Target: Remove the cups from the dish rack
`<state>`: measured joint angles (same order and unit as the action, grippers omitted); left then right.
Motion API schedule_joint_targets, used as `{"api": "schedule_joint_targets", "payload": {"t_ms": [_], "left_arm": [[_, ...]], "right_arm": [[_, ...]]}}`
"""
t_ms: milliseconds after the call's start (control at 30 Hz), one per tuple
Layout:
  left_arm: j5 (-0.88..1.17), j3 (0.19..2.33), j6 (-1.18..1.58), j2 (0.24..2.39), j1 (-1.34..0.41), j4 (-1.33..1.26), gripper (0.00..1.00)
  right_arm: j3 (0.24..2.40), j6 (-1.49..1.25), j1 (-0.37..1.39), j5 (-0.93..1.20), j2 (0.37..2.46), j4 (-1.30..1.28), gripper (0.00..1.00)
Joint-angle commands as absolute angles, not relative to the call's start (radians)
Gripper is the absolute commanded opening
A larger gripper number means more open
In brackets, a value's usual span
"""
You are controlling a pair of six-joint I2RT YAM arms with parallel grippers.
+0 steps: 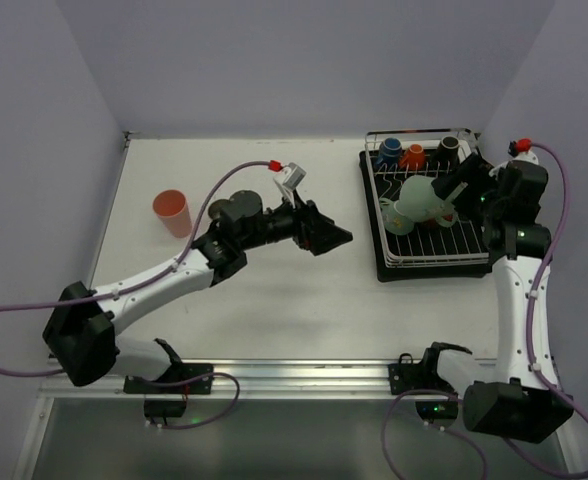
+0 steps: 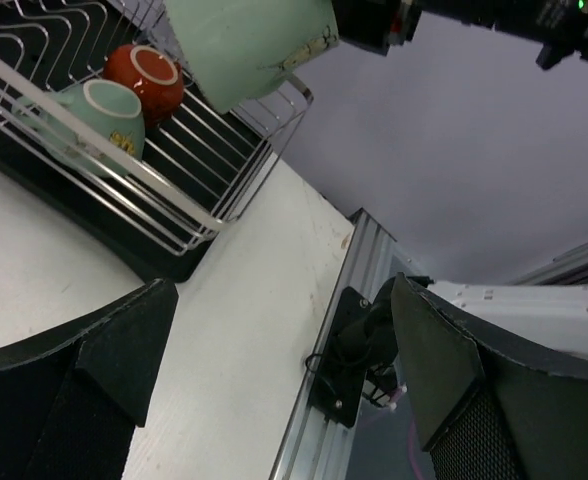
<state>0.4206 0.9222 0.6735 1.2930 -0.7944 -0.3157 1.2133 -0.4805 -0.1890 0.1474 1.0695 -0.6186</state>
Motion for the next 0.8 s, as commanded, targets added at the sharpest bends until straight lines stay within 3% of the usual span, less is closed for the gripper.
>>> {"api": "schedule_joint_targets", "payload": {"t_ms": [0, 267, 533, 633, 733, 767], "left_arm": [[0.446, 1.047, 0.738, 1.408, -0.801, -0.509, 0.95], [0.449, 1.282, 0.779, 1.705, -0.801, -0.587, 0.89], [0.475, 1.368, 0.864, 1.819, -0.801, -0.748, 0.83], [0.48, 1.336, 0.902, 1.813, -0.802, -0.833, 0.71], [0.474, 1.286, 0.925, 1.787, -0.802, -0.897, 0.46], [0.468, 1.273, 0.928, 1.764, -0.802, -0.905, 0.27]], "right_arm": [[1.195, -0.606, -0.187, 0.359, 0.986, -0.399, 0.09], [1.126, -0.684, -0.187, 0.552, 0.946, -0.272, 0.09], [1.017, -0.77, -0.189, 0.702, 0.934, -0.129, 0.09], [0.922, -0.844, -0.187, 0.77, 0.931, -0.016, 0.09], [0.859, -0.89, -0.181, 0.807, 0.931, 0.041, 0.09], [0.848, -0.896, -0.175, 0.808, 0.925, 0.058, 0.11]]}}
